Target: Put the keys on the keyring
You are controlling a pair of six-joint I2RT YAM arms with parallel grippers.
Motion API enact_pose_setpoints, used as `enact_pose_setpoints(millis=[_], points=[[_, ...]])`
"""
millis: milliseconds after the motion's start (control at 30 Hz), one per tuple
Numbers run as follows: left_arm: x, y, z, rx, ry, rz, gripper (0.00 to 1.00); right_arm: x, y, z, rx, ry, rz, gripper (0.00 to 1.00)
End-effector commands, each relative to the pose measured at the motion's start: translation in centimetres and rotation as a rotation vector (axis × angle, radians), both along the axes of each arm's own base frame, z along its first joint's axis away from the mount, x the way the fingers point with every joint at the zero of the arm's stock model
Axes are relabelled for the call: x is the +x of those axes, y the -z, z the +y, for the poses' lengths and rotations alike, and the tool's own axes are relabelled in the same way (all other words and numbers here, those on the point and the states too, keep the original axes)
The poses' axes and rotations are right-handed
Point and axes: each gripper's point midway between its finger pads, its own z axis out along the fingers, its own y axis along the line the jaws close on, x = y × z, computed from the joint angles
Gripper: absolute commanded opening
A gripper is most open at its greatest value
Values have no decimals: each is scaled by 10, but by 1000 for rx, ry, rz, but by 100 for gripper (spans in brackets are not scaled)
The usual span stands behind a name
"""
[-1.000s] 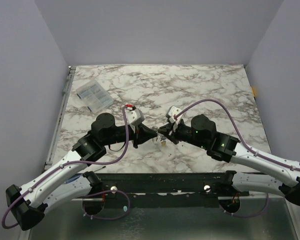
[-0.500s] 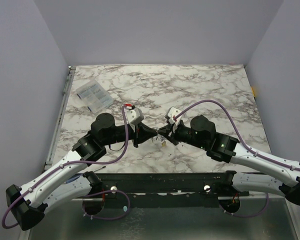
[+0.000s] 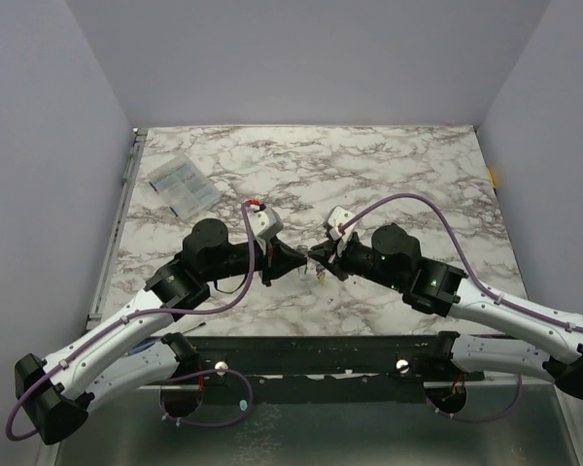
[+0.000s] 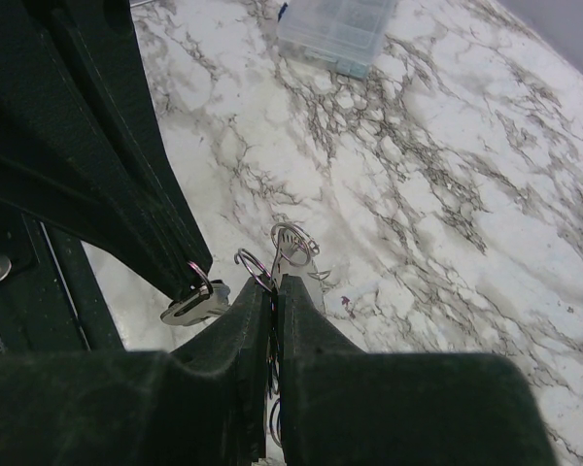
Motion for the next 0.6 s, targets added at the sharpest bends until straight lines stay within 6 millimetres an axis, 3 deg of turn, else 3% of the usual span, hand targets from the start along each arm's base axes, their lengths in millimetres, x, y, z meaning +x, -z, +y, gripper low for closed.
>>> enact_pose_setpoints(millis=[0,567], points=[[3,-1,1,-9,-29,0,0,0,-17,0,43,8,-26,1],[15,-4,-1,-5,-78,6,0,-3,-17,-1,37,-8,-24,1]])
